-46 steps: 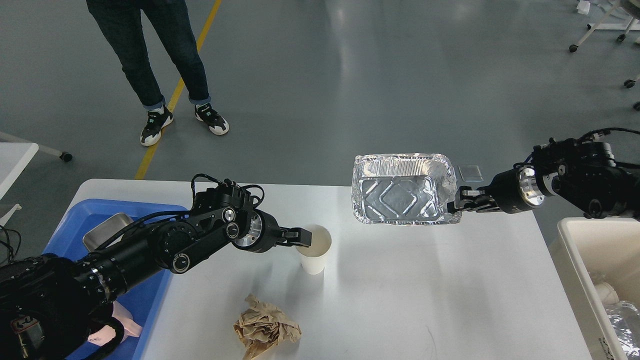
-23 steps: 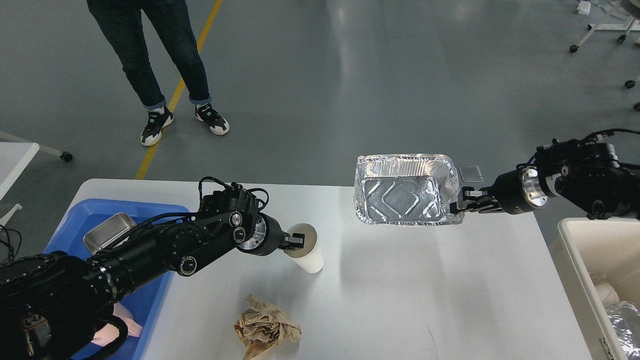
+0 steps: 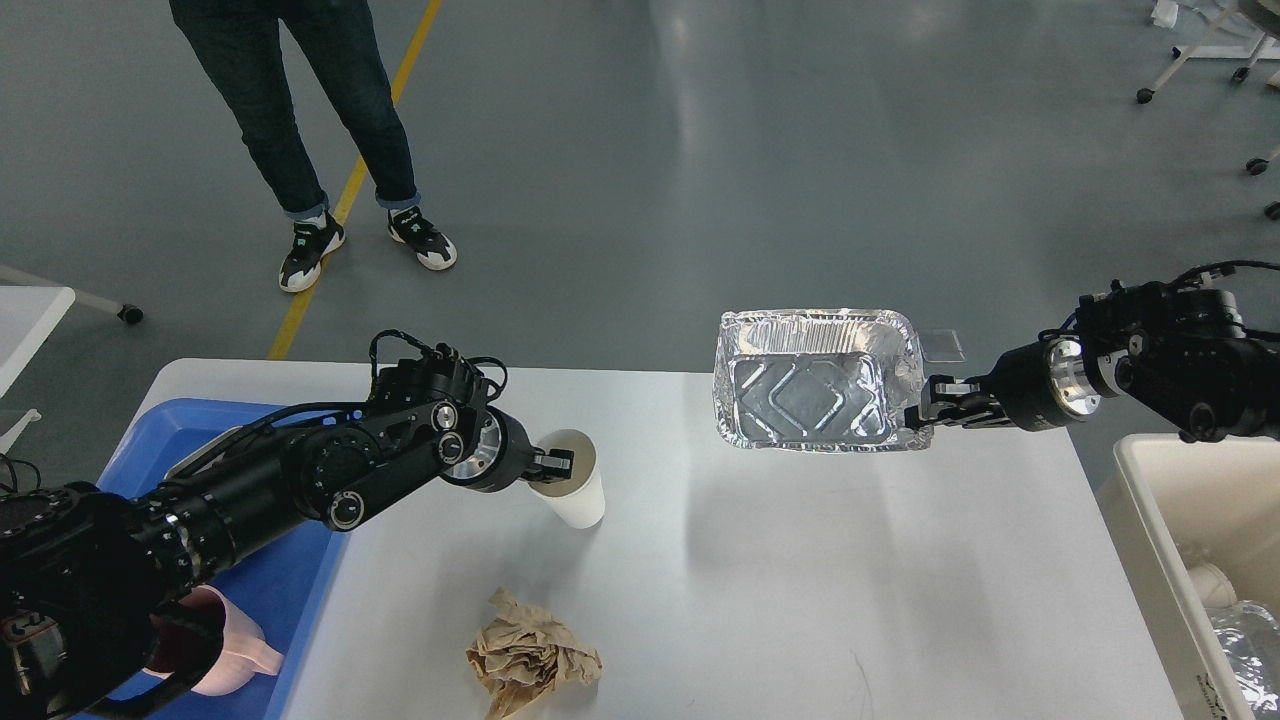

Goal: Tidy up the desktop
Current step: 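Lift the paper cup with the left gripper and drop it into the foil tray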

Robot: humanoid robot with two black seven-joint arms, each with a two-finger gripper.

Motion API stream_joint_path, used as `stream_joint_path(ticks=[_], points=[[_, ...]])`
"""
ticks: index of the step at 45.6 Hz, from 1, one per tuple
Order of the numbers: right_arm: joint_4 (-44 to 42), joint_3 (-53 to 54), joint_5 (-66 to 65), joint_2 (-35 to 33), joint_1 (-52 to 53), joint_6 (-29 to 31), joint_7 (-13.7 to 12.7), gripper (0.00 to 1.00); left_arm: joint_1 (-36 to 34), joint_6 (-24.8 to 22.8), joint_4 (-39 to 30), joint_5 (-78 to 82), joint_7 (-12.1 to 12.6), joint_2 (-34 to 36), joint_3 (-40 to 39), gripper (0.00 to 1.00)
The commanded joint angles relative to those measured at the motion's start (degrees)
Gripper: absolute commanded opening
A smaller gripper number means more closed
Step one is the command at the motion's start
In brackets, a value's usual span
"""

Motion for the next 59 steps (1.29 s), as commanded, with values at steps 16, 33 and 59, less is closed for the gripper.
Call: stream_joint_path(ticks=[16,33,59], points=[[0.39,0.00,-0.17,0.48,0.18,0.88,0.22,0.00,-12.39,-17.38,-10.37,-7.14,-1.54,25.50,-11.29,0.00],[0.39,-0.18,-0.35,1.45,0.44,0.97,0.04,0.00,-30.77,-17.38,-0.44,-9.95,-0.31,14.44,-13.24,0.00],[0.56,-0.26,-0.79,3.91,1.32,0.97,-0.05,0.00,-31.13,-10.20,16.27,-10.39,-0.05,-18.70,-7.44,0.00]])
